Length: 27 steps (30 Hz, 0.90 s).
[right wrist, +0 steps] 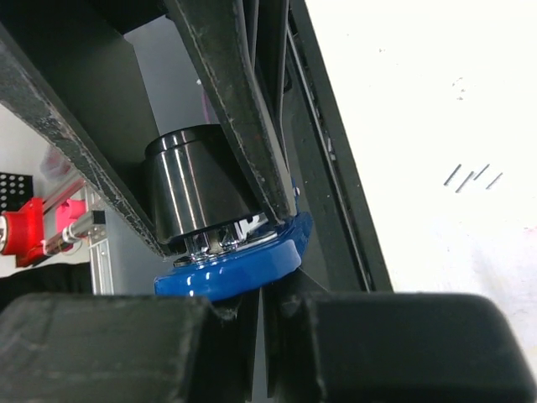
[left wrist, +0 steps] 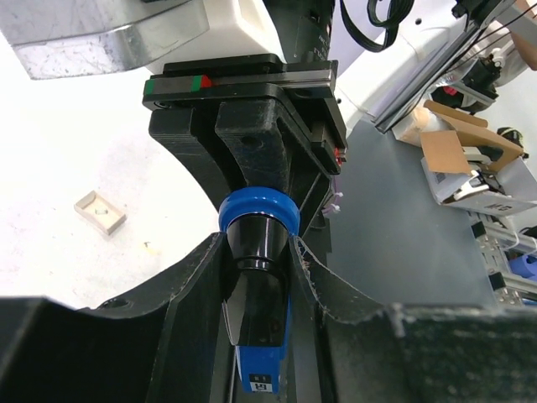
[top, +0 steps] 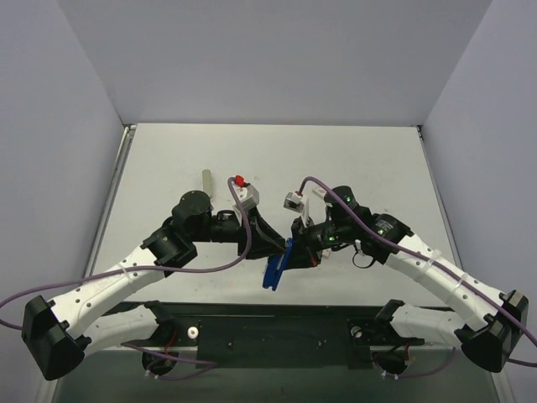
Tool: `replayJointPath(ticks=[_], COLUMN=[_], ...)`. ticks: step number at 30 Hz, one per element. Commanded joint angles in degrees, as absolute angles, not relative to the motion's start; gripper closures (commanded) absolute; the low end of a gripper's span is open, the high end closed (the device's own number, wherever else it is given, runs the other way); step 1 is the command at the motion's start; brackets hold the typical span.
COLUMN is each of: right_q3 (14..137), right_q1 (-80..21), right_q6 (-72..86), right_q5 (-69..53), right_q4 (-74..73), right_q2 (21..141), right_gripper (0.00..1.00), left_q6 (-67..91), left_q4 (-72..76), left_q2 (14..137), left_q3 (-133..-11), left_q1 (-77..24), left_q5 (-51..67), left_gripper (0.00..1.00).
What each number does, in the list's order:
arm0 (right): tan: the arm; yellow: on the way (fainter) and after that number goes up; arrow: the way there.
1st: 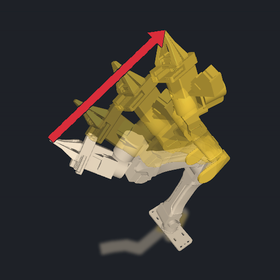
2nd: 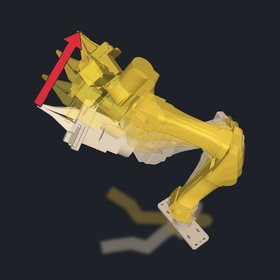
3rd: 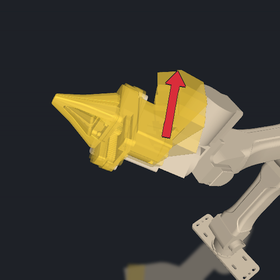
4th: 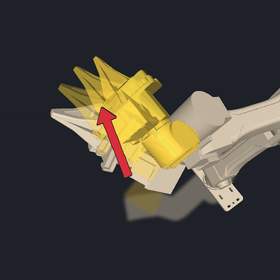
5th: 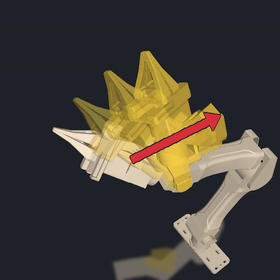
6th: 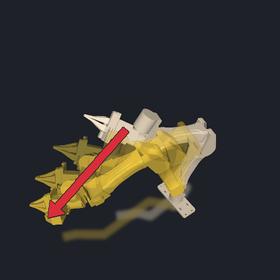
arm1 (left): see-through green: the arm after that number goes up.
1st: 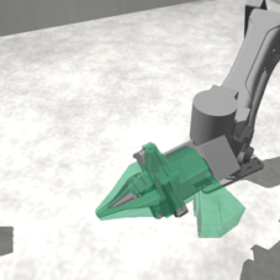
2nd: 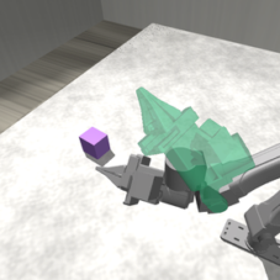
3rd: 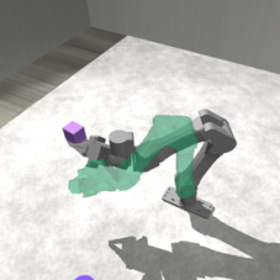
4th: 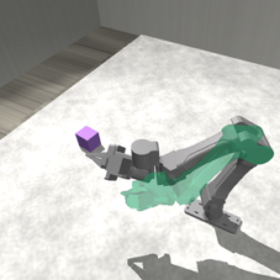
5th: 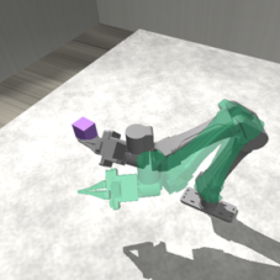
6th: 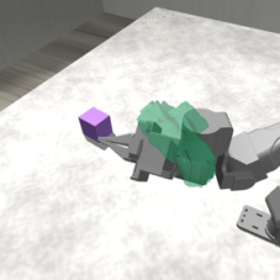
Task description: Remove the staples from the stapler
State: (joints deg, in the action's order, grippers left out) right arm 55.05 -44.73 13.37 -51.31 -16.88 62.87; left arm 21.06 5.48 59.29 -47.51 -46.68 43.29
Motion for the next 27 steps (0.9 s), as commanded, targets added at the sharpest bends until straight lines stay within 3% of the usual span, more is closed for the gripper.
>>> replayJointPath(ticks=[1,8,9,16,20,27], right_q3=[55.73,50.54,50.28,46.32,44.92,44.04], right_q1=[-45.71,-42.19,-42.01,-40.87,-40.43,-39.82], right_q6=[14.94,16.43,16.52,16.43,16.44,20.12], right_q5=[-45.90,-37.82,-36.49,-26.04,-18.47,-8.19], right_q4=[4.31,1.33,0.71,-4.12,-6.42,-7.12], right_q2=[60.21,53.27,52.57,46.42,44.12,44.82], right_gripper=[1.00,0.98,0.92,0.75,0.64,0.57], left_q6=[20.57,18.46,18.37,16.61,16.87,15.38], left_q4=[10.21,6.59,5.90,-1.91,-6.23,-9.58], left_q2=[60.56,58.36,58.10,59.85,62.39,69.08], left_q3=[-49.30,-49.66,-49.66,-54.05,-57.21,-63.01], left_q1=[-51.86,-51.86,-51.86,-51.77,-51.68,-49.23], left_q5=[41.14,31.65,29.64,17.95,5.31,-6.85], left_gripper=[1.00,1.00,1.00,1.00,1.00,1.00])
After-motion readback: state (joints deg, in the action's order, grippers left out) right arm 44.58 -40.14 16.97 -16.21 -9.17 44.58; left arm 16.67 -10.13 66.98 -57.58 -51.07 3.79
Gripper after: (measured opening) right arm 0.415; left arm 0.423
